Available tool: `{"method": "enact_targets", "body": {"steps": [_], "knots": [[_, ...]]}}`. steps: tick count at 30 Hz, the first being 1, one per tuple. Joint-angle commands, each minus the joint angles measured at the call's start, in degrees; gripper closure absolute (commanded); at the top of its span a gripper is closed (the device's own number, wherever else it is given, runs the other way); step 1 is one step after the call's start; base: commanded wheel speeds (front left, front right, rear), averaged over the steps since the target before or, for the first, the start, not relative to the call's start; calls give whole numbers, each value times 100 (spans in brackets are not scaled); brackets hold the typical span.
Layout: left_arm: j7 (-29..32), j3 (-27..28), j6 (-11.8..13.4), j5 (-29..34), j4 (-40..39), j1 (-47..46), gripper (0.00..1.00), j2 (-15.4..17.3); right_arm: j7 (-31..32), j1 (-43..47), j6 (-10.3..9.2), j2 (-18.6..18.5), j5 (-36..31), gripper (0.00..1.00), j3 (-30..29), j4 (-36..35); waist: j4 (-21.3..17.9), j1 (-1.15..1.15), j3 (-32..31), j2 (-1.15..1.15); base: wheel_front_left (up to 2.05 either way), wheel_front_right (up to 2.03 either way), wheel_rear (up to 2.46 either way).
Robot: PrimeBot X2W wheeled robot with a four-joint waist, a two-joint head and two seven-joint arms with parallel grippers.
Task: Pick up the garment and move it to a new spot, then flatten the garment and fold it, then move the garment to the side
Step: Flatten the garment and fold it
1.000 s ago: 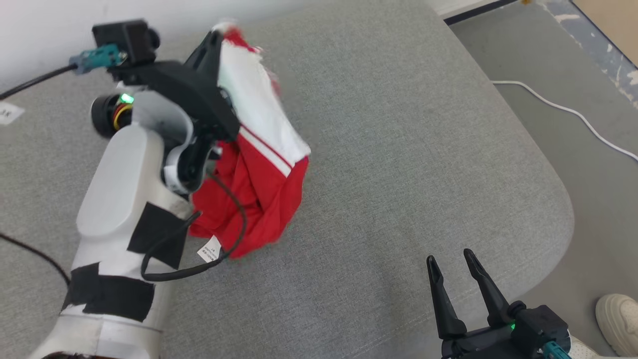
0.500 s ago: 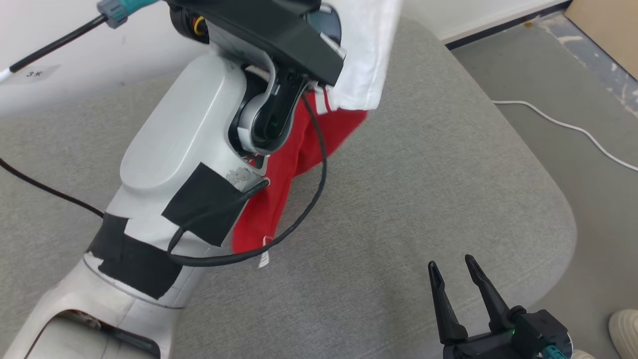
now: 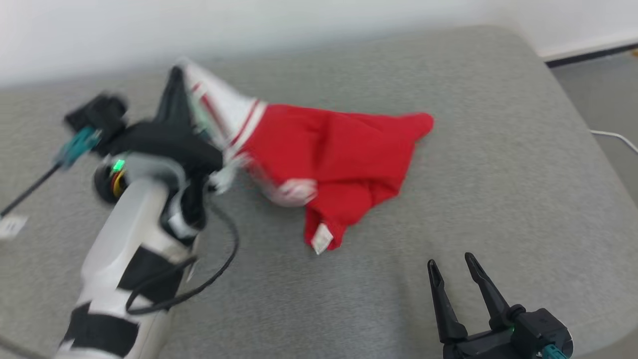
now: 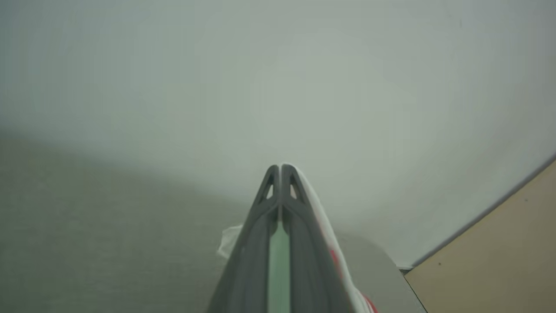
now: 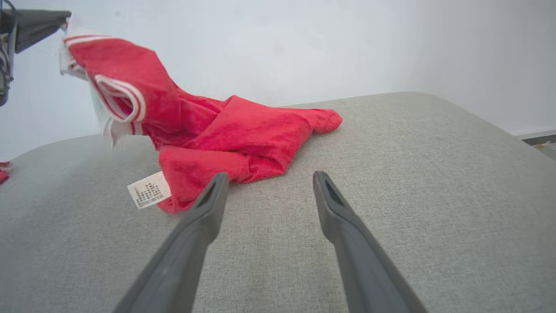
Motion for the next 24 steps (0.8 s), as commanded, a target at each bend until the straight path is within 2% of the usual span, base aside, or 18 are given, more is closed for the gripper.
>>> {"method": "enact_targets", "body": {"steps": [1, 2, 3, 6, 10, 11, 12, 13, 17, 19, 22, 24], "knots": [[-16, 324, 101, 115, 59, 382, 100, 47, 18, -38, 6, -4, -31, 0, 17, -16, 530, 0, -14, 0, 0, 0, 0], [-17, 561, 159, 192, 72, 581, 100, 93, 32, -26, 6, -6, -44, 0, 5, -20, 597, 0, -28, 0, 0, 0, 0], [-17, 561, 159, 192, 72, 581, 100, 93, 32, -26, 6, -6, -44, 0, 5, -20, 597, 0, -28, 0, 0, 0, 0], [-17, 1220, 317, 410, 50, 1188, 100, 58, 56, 42, 6, -5, -63, 0, -52, -41, 756, 0, -65, 0, 0, 0, 0], [-18, 1737, 213, 587, 170, 1842, 100, -69, 117, 115, 6, -4, -99, 0, -58, -73, 900, 0, -175, 0, 0, 0, 0], [-18, 1842, 152, 642, 168, 1958, 62, -88, 144, 126, 6, -4, -108, 0, -35, -88, 919, 0, -199, 0, 0, 0, 0], [-18, 1950, 90, 714, 157, 2075, 5, -121, 144, 139, 6, -5, -104, 0, -33, -91, 944, 0, -239, 0, 0, 0, 0], [-18, 2035, 10, 717, 184, 2204, 0, -179, 158, 153, 6, -6, -106, 0, -26, -95, 959, 0, -276, 0, 0, 0, 0], [-19, 2189, -225, 770, 154, 2612, 0, -313, 216, 207, 6, -5, -99, 0, -4, -123, 997, 0, -441, 0, 0, 0, 0], [-19, 2181, -263, 798, 39, 2808, 0, -348, 249, 269, 6, -4, -96, 0, 8, -135, 997, 0, -517, 0, 0, 0, 0], [23, 2009, -318, 750, -243, 3169, 0, -413, 266, 341, 6, -5, -83, 0, 29, -159, 980, 0, -609, 0, 0, 0, 0], [345, 1634, -366, 688, -397, 3414, 0, -441, 272, 394, 6, -5, -61, 0, 22, -178, 976, 0, -644, 0, 0, 0, 0]]}}
